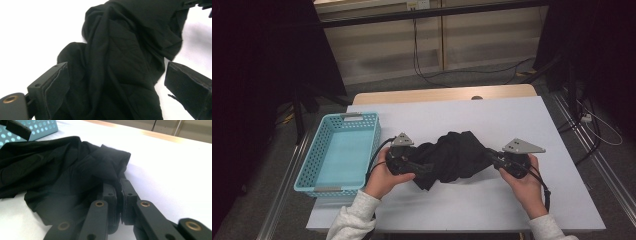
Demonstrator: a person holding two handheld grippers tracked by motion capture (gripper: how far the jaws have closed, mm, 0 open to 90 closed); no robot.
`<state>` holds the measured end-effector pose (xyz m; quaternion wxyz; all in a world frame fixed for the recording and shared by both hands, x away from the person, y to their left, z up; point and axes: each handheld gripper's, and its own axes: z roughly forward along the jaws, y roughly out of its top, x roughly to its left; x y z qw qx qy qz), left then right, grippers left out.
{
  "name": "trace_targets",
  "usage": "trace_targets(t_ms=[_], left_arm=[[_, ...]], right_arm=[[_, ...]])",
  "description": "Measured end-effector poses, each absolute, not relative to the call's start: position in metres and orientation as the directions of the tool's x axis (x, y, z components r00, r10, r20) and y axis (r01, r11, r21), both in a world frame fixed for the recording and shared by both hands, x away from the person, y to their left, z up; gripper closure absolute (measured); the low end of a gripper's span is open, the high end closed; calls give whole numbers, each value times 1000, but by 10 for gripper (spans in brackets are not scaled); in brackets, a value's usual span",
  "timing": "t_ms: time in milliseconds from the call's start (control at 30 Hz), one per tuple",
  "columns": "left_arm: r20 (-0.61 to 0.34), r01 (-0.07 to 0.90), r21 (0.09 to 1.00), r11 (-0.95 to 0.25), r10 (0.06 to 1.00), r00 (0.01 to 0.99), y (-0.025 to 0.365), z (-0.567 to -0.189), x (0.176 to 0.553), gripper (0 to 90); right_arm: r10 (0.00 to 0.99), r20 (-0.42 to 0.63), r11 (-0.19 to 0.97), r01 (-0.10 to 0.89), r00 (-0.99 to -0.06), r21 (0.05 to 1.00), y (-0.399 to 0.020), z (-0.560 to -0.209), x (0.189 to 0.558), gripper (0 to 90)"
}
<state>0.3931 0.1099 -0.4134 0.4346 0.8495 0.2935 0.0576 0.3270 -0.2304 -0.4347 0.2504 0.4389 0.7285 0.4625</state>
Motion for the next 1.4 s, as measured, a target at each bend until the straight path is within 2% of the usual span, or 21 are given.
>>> trace_targets(t_ms=[467, 600, 667, 800, 967, 1267, 1400], left_arm=[[-145, 441, 770, -462, 545, 826, 109, -414, 392, 98], [-134, 433, 760, -484, 536, 834, 107, -418, 391, 132], [-130, 430, 753, -498, 528, 839, 106, -421, 391, 162], [-136, 445, 739, -507, 534, 835, 105, -426, 393, 247], [-143, 450, 737, -505, 533, 834, 103, -429, 395, 250], [-166, 479, 719, -504, 545, 822, 102, -433, 394, 318], [-176, 491, 704, -514, 543, 821, 104, -434, 393, 429]], right_arm=[[904, 64, 133, 420, -423, 898, -255, -431, 326, 854], [912, 71, 120, 428, -403, 896, -261, -431, 326, 847], [912, 64, 130, 434, -405, 892, -262, -431, 326, 802], [912, 27, 165, 427, -409, 889, -257, -430, 327, 589], [912, 8, 180, 417, -410, 891, -251, -426, 328, 434], [883, -11, 238, 426, -469, 873, -233, -432, 325, 386], [867, -20, 261, 421, -498, 869, -220, -433, 325, 360]])
